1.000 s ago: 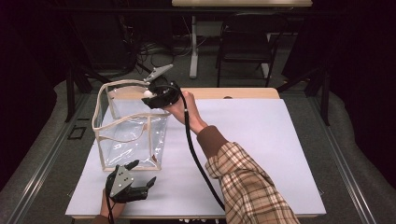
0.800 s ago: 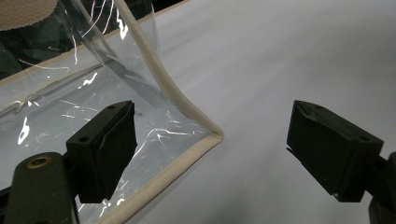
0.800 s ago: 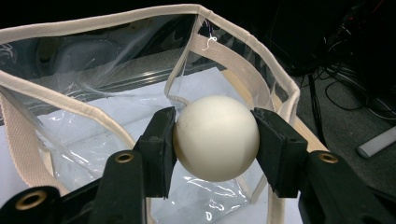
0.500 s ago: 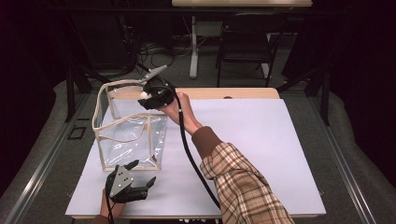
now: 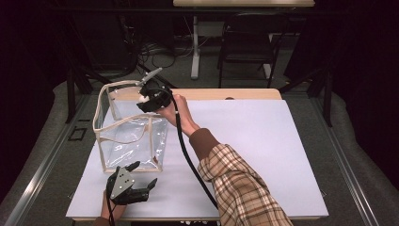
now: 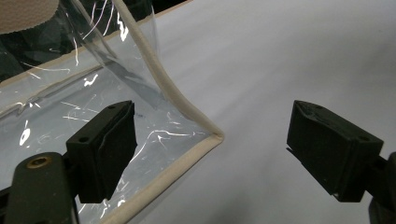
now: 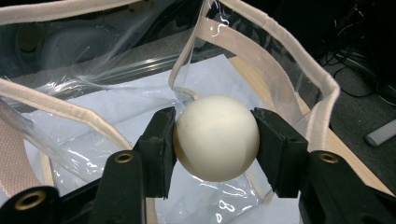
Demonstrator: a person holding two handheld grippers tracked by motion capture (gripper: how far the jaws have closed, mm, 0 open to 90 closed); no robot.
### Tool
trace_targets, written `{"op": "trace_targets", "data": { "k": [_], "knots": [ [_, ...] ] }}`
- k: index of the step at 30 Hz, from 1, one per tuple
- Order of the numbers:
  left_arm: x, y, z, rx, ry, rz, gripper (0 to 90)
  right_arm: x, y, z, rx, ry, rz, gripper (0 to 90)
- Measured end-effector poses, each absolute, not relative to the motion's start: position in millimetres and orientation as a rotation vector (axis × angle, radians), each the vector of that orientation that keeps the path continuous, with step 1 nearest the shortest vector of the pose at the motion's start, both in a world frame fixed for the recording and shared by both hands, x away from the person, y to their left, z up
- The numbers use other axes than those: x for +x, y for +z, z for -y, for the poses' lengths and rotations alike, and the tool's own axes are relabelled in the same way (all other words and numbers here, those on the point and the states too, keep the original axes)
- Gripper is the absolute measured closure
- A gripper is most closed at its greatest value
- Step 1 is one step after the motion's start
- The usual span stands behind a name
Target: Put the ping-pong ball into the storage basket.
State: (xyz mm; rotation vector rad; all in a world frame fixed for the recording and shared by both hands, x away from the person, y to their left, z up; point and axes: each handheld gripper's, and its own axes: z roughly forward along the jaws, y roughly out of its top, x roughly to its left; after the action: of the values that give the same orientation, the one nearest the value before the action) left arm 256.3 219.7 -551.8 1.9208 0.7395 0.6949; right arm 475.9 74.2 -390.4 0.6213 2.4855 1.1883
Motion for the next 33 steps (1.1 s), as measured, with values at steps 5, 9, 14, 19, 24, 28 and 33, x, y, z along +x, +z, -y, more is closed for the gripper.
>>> {"op": "trace_targets", "data": {
  "k": [5,9,14,19,24,28,33],
  "knots": [
    [256.3,-551.5,-219.7,1.922,0.694,-0.737,15.9,478.1,-394.9,-77.5,0.629,1.172,-2.493,50.5],
    [256.4,-551.5,-219.9,1.921,0.694,-0.737,15.9,479.8,-397.8,-79.2,0.639,1.155,-2.499,49.4],
    [256.0,-551.2,-220.5,1.92,0.689,-0.737,16.0,479.8,-396.7,-77.2,0.67,1.15,-2.485,32.5],
    [255.8,-551.1,-220.9,1.918,0.687,-0.737,16.0,476.8,-389.4,-63.4,0.687,1.227,-2.477,23.7],
    [256.3,-551.3,-220.5,1.924,0.688,-0.735,16.0,471.0,-383.4,-45.3,0.681,1.283,-2.476,17.6],
    [256.7,-551.4,-219.9,1.926,0.689,-0.735,16.0,468.0,-381.7,-32.1,0.688,1.299,-2.476,14.8],
    [256.9,-551.7,-219.7,1.929,0.683,-0.734,16.0,462.7,-380.7,-15.8,0.698,1.312,-2.471,13.8]
  ]
}}
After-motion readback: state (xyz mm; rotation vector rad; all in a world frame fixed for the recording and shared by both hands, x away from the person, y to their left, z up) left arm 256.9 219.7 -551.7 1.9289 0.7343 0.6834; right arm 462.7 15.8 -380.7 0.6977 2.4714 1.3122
